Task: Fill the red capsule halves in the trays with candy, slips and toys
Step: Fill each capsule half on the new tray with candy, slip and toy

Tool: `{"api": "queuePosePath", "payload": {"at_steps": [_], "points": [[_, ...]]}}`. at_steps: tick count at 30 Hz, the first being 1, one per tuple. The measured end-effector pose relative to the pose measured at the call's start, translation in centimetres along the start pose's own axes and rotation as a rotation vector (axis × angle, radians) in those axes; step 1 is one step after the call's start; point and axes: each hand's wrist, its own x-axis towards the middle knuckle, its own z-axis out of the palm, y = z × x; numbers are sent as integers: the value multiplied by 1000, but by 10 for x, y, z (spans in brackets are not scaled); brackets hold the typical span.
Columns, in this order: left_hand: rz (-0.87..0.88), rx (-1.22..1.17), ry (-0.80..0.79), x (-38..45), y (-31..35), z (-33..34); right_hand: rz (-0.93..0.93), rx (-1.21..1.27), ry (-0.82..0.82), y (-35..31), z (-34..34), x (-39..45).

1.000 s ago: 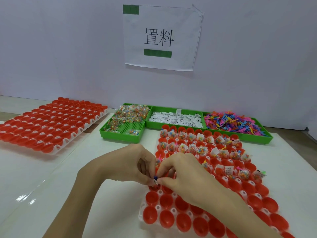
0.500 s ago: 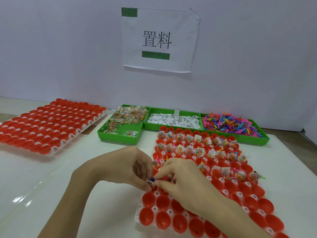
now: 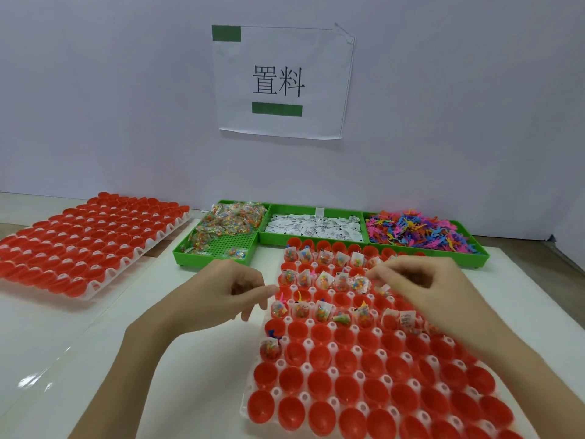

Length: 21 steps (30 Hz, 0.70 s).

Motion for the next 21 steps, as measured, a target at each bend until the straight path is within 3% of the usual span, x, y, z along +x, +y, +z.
{"api": "queuePosePath", "payload": {"at_steps": [6, 14, 18, 21], "points": [[-39, 131, 198, 11, -14, 13, 117, 251, 180, 31, -21, 0], [-99, 226, 688, 35, -33, 33, 104, 390, 255, 34, -24, -1], [-241, 321, 696, 61, -54, 17, 101, 412, 259, 35, -25, -2], [-284, 380, 473, 81, -63, -6, 101, 406, 261, 35, -26, -3]]}}
